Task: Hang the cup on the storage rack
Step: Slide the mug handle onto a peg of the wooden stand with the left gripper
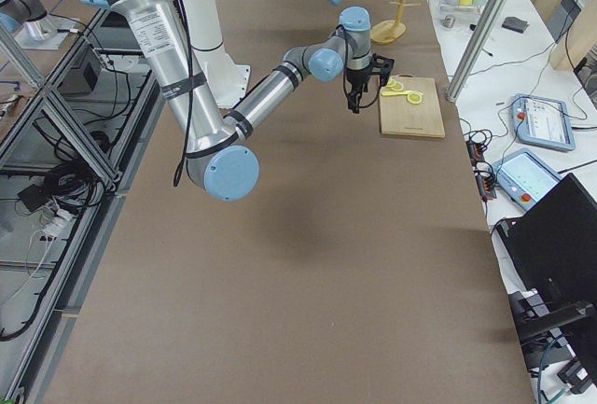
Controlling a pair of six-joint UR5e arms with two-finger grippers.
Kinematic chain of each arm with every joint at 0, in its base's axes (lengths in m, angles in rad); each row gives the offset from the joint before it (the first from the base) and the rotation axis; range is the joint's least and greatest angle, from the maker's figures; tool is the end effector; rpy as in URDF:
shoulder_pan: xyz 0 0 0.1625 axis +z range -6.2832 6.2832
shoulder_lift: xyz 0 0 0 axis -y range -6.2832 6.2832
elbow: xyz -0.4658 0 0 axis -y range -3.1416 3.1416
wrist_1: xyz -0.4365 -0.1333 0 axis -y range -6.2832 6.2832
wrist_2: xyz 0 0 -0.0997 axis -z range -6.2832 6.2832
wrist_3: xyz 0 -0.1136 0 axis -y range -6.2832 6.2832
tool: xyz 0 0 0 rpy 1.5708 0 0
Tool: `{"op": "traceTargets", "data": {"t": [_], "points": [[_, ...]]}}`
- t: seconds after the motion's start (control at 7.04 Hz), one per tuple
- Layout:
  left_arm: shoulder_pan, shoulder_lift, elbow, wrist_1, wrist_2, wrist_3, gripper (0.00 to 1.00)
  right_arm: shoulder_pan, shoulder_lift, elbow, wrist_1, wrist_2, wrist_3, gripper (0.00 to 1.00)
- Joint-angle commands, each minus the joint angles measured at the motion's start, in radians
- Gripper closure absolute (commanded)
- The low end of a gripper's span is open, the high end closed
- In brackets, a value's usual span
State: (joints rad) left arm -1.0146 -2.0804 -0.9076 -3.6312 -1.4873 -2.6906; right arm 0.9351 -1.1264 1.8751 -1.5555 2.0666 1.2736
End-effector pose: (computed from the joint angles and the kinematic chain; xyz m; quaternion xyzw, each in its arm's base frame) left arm 0.2655 -0.6975 0.5044 -0.0187 0.8148 -0.5230 0.2493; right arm -0.3288 -0.5790 0.2891 0.0230 -0.4265 0.1952 0.8829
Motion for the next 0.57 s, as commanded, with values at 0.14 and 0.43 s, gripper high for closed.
{"op": "traceTargets", "data": {"t": [0.14, 0.43], "points": [[0.001, 0.003, 0.004, 0.005, 0.005, -0.052, 1.00, -0.002, -0.001, 0.001, 0.000, -0.003, 0.001, 0.00], [0.001, 0.003, 0.006, 0.005, 0.004, -0.057, 1.00, -0.004, 0.000, 0.001, 0.000, -0.003, 0.001, 0.00]]}}
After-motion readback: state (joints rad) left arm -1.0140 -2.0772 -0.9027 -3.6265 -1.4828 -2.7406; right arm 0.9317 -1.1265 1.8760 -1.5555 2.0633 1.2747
